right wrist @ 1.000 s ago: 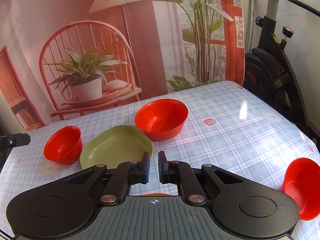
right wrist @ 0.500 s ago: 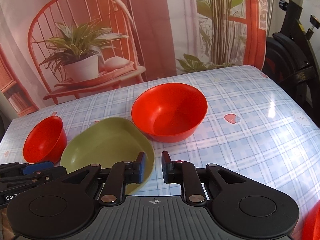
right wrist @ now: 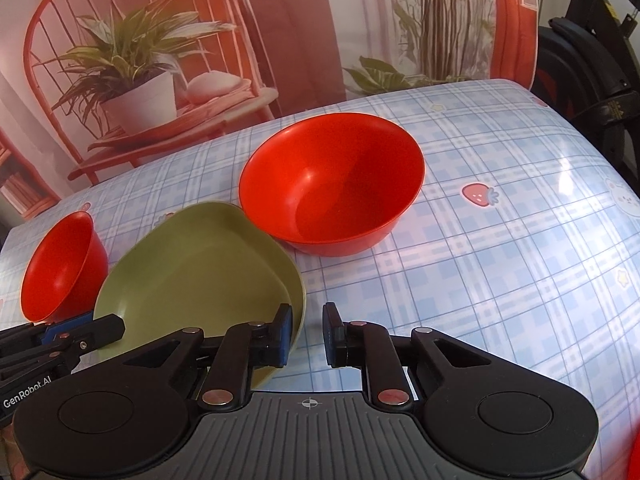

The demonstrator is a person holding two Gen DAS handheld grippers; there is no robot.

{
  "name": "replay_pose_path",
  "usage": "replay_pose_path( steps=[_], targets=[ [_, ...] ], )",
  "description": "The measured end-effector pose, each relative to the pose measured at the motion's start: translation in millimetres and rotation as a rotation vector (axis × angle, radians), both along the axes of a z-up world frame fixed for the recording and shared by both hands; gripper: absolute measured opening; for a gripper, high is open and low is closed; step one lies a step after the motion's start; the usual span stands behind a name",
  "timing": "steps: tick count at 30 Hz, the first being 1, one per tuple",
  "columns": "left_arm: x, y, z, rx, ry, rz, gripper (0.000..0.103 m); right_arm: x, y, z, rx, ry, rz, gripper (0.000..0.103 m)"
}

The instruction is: Organize plates and bowls

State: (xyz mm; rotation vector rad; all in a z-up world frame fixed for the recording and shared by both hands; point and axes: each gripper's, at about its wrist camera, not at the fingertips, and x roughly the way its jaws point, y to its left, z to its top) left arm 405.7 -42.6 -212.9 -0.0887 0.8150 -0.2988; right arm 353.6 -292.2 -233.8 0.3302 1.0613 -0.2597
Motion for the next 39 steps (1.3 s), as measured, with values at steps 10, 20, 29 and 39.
replay_pose_path(
  steps=[10,20,29,39],
  targets=[
    [-21,5,20,0.001,-0.031,-0.008,0.018,-16,13,29,-0.021,-0.056,0.012,0.006],
    [-48,5,47,-0.031,-0.062,-0.07,0.018,-64,26,66,-0.01,-0.119,-0.038,0.007],
    [-74,-8,53,-0.06,-0.084,-0.168,0.018,-126,34,78,0.003,-0.135,-0.135,0.008],
    [-95,-24,40,-0.083,-0.054,-0.247,0.018,-182,34,84,-0.025,-0.104,-0.19,0.009]
  ],
)
